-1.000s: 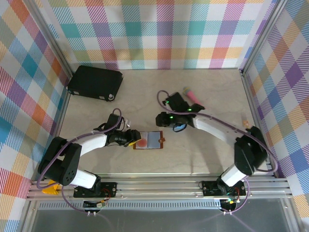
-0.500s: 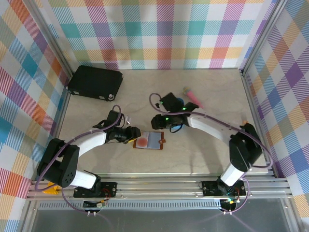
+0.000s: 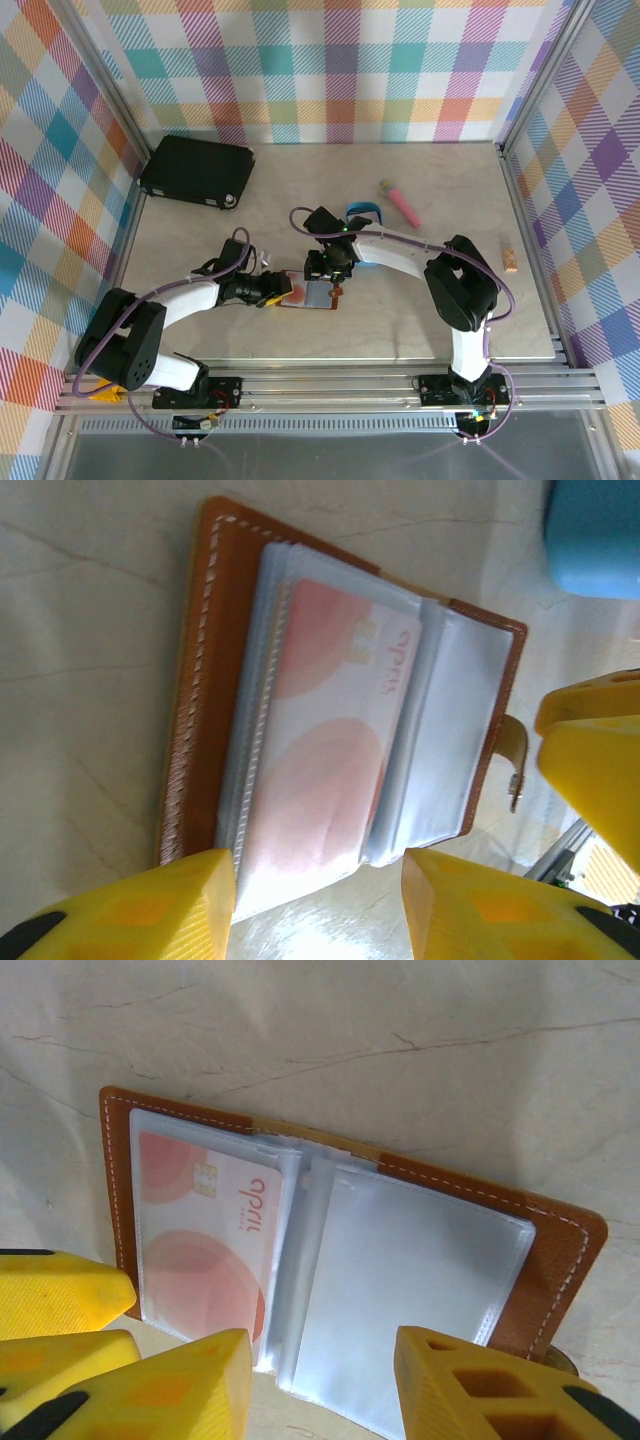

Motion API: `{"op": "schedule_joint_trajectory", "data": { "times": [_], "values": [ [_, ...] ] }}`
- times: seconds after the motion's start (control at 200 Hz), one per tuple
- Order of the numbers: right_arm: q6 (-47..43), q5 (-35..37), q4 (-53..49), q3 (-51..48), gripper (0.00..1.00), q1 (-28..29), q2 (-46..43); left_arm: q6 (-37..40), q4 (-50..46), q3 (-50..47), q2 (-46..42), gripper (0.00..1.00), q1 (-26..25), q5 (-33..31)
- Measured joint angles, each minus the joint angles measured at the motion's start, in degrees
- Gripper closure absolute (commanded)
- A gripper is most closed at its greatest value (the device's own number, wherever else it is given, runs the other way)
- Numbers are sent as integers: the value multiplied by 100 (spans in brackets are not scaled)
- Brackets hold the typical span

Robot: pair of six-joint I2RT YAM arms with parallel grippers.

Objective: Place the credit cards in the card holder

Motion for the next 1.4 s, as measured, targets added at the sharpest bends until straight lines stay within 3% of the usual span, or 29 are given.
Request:
{"op": "schedule_joint_trajectory", "data": {
  "times": [1.03, 1.4],
  "values": [
    [-129, 254, -433, 518, 51, -46, 793, -85, 72, -4, 170, 52, -2, -120],
    [-72, -151, -173, 476, 50, -125, 820, -267, 577, -175, 295, 52, 4, 127]
  ]
}}
